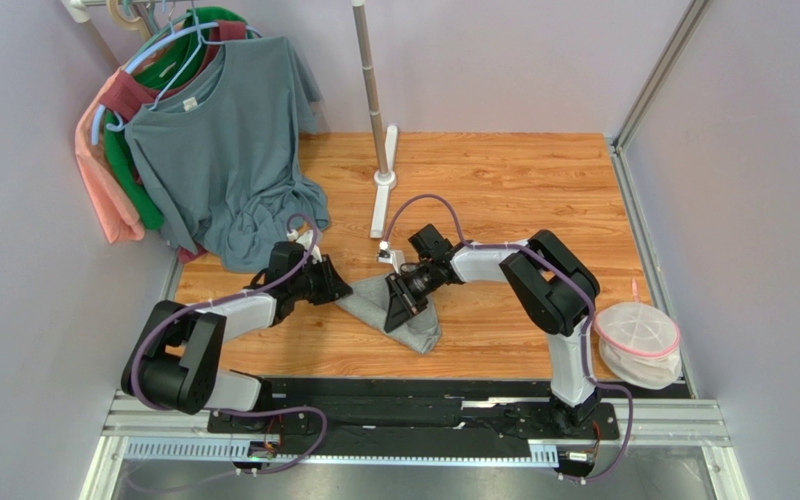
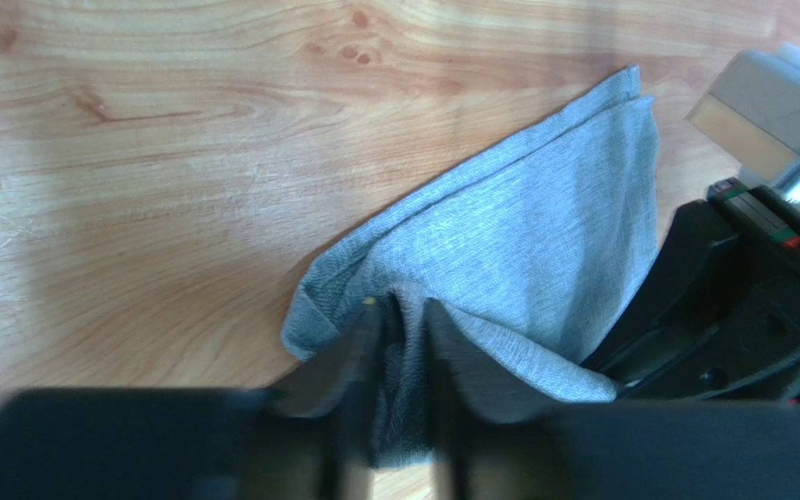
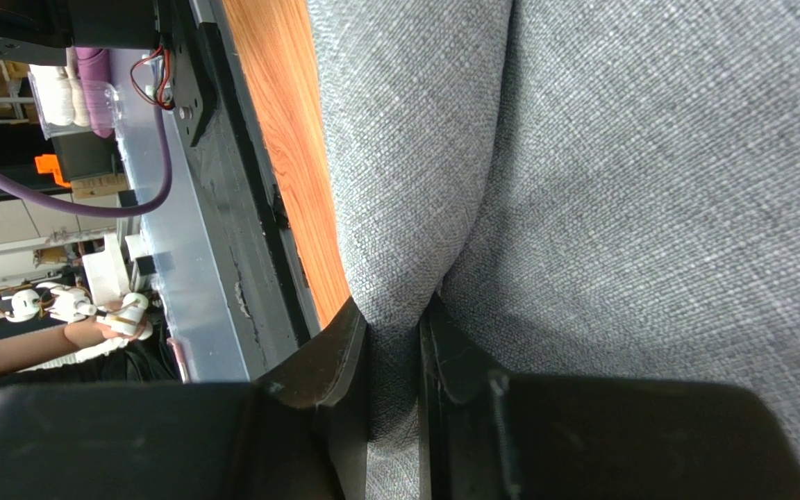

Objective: Fold the napkin, place the utensils inside, and roll it up
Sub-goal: Roll the napkin with the utensil

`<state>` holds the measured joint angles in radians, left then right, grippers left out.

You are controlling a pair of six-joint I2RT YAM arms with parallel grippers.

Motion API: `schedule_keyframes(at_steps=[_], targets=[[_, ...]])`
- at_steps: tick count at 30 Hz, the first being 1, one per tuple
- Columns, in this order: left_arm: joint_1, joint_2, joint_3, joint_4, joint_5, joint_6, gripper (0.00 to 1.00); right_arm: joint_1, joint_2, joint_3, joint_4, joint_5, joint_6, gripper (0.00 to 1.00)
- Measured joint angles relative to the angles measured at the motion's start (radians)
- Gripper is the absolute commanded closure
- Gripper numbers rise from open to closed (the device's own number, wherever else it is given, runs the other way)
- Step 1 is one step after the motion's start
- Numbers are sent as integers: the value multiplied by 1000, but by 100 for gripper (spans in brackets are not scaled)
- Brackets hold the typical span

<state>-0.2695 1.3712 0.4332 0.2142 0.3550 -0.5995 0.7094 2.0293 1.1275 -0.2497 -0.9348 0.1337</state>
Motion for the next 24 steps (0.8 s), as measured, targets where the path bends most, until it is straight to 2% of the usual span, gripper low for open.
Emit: schedule_keyframes(at_steps=[1,2,4,9,10,14,18,24], targets=[[0,11,2,-3,6,9,95,-3,0,0,-2,-2,0,67],[0,19,5,-7,10,12,100,-5,0,0,-4,-2,0,62],[0,38,24,-27,23,23,100,-6,-6,0,-19,14,0,50],[-4,76,102,-113,30,51,100,-5,-85,2,-114,115,-1,46],[-3,86,118,-128,26,57,100,-6,-106,2,-140,155,-1,31],[-3,118,173,-193,20,71,100,-10,-222,-12,-202,303,2,28],[-3,148,211,-242,22,79,100,5,-427,-93,-214,469,0,28],[-3,165,235,-275,26,85,100,136,-632,-227,-199,700,-2,28]])
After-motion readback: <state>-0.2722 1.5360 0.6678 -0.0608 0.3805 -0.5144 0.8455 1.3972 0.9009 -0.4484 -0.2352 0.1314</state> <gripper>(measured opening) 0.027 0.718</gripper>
